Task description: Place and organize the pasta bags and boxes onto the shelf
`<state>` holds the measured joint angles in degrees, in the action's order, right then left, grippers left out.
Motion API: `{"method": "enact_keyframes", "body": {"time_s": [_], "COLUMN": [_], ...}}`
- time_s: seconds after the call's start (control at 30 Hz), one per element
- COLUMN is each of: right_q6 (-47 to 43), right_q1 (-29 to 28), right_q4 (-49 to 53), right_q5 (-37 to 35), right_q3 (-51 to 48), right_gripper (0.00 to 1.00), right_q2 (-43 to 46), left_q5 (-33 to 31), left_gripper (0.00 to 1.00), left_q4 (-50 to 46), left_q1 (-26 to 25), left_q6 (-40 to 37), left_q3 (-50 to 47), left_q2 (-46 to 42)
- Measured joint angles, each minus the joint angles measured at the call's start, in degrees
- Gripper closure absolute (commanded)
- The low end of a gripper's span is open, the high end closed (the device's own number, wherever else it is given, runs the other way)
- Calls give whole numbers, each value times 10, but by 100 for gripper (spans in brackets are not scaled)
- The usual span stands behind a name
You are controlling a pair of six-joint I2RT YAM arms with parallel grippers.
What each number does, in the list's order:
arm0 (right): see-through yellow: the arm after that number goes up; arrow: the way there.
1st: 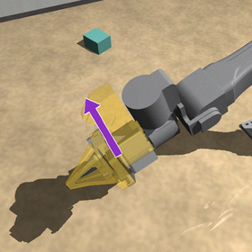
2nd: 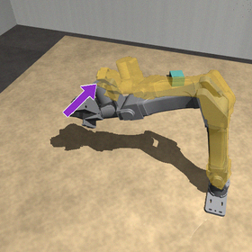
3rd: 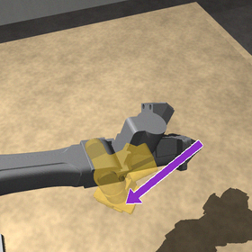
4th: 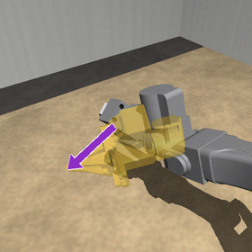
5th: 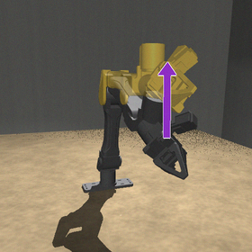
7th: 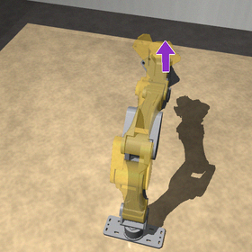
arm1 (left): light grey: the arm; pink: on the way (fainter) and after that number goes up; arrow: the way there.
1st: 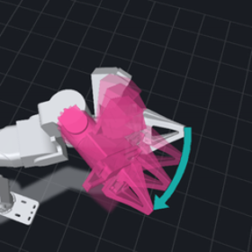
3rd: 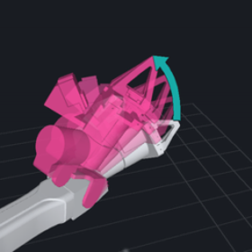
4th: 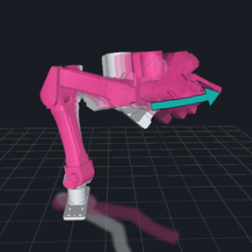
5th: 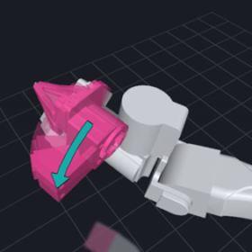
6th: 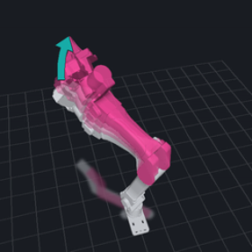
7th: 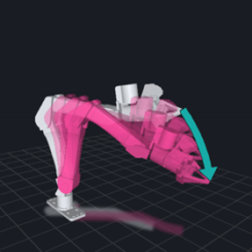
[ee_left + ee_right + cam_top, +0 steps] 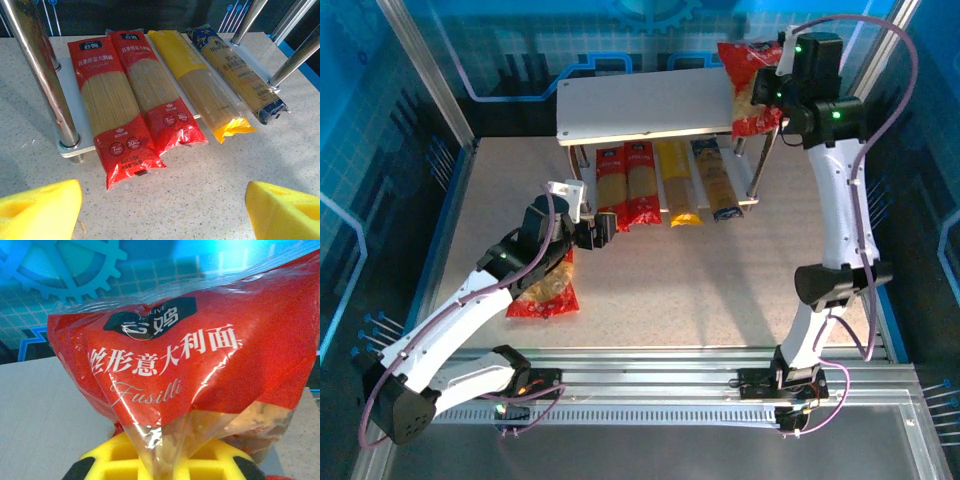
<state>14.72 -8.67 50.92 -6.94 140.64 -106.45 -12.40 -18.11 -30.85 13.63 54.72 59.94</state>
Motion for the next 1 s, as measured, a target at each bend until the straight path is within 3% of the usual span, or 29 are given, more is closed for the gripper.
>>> {"method": "enact_keyframes", "body": {"time_s": [0.57,0.7,0.93,1.0], "right_q6": [20,26,40,43], "right_q1": [-17,-17,-18,-18], "right_q4": [-57,-62,-100,-101], "right_q5": [-3,1,6,10], "right_q3": [20,15,-28,-38], "right_gripper": [98,73,45,41], "right_q2": [-48,-50,-50,-50], "left_q5": [-11,-13,-13,-13], "left_gripper": [14,13,12,13], "left_q4": [-18,-19,-25,-26], "left_q1": [6,7,7,7], "left_q6": [-3,-3,-3,-3], "left_q3": [0,0,0,0], "left_q2": [-13,-14,-14,-15]}}
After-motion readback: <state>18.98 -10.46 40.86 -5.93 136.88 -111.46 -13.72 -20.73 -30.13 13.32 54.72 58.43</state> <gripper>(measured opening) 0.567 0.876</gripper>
